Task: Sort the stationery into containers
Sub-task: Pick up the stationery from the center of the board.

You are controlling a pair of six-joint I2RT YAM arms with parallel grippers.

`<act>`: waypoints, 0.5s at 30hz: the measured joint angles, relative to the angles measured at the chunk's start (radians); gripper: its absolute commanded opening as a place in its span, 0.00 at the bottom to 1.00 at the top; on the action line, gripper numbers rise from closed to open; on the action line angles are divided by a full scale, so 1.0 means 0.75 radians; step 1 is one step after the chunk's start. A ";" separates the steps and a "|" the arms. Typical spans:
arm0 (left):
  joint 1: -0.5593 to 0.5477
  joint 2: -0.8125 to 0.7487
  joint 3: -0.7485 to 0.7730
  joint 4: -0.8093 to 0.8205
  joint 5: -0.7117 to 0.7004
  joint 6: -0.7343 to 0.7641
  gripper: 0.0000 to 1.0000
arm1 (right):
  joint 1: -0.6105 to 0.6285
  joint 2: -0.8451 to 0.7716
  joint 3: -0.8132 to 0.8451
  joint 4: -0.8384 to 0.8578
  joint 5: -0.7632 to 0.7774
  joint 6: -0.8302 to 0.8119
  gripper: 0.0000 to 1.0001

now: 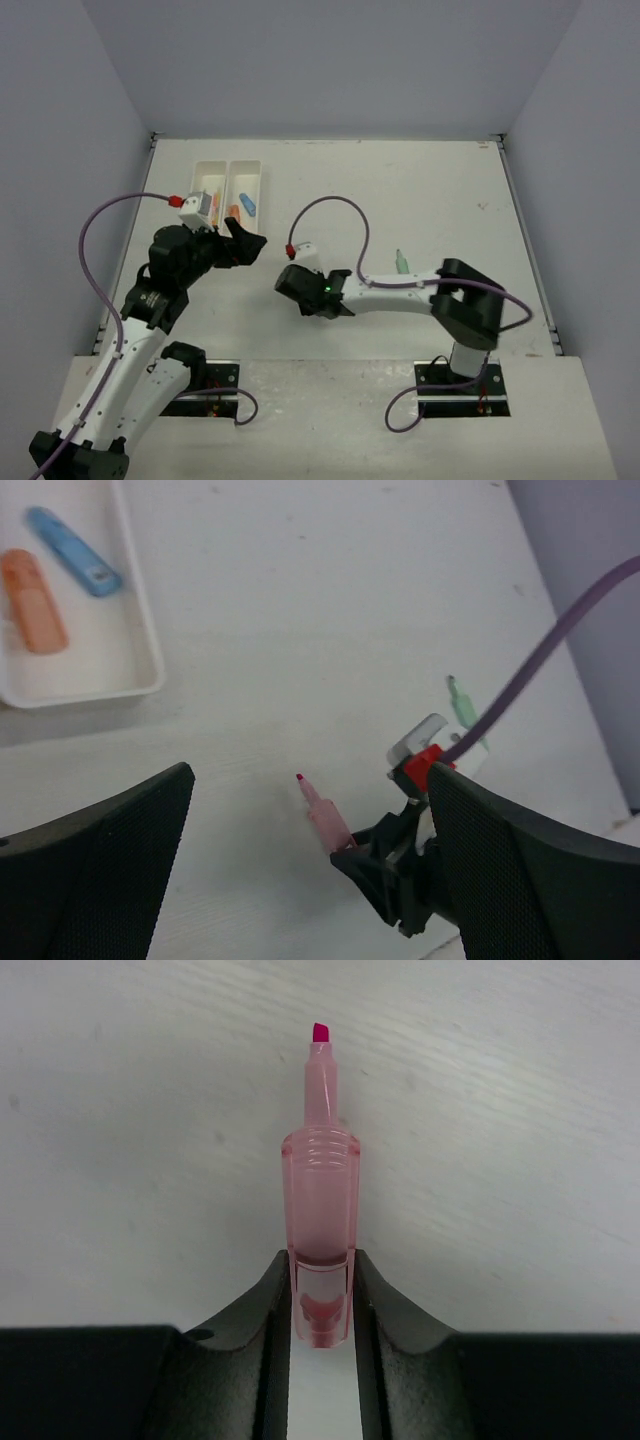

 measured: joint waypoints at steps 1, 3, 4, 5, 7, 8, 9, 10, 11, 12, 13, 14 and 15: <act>0.000 -0.002 -0.057 0.079 0.078 -0.041 1.00 | 0.001 -0.132 -0.125 0.040 -0.004 -0.028 0.00; -0.002 0.001 -0.209 0.340 0.268 -0.156 1.00 | 0.009 -0.387 -0.295 0.109 -0.008 -0.103 0.00; -0.010 0.014 -0.287 0.480 0.346 -0.225 1.00 | 0.017 -0.484 -0.335 0.147 -0.002 -0.133 0.00; -0.022 0.034 -0.367 0.622 0.424 -0.302 0.99 | 0.027 -0.571 -0.363 0.186 0.008 -0.160 0.00; -0.073 0.100 -0.442 0.775 0.487 -0.395 0.96 | 0.066 -0.678 -0.381 0.245 0.051 -0.201 0.00; -0.109 0.140 -0.463 0.841 0.504 -0.433 0.94 | 0.089 -0.721 -0.386 0.269 0.070 -0.220 0.00; -0.146 0.172 -0.469 0.903 0.516 -0.465 0.88 | 0.108 -0.753 -0.393 0.289 0.086 -0.235 0.00; -0.179 0.201 -0.472 0.978 0.530 -0.498 0.81 | 0.124 -0.778 -0.400 0.300 0.100 -0.247 0.00; -0.210 0.227 -0.473 1.058 0.545 -0.531 0.74 | 0.140 -0.800 -0.406 0.306 0.113 -0.258 0.00; -0.232 0.245 -0.473 1.124 0.555 -0.556 0.63 | 0.152 -0.815 -0.412 0.309 0.129 -0.266 0.00; -0.245 0.258 -0.473 1.178 0.562 -0.576 0.49 | 0.160 -0.829 -0.416 0.309 0.146 -0.273 0.00; -0.255 0.270 -0.472 1.228 0.566 -0.595 0.42 | 0.167 -0.842 -0.421 0.308 0.162 -0.279 0.00; -0.260 0.278 -0.472 1.264 0.570 -0.606 0.37 | 0.168 -0.851 -0.421 0.304 0.173 -0.284 0.00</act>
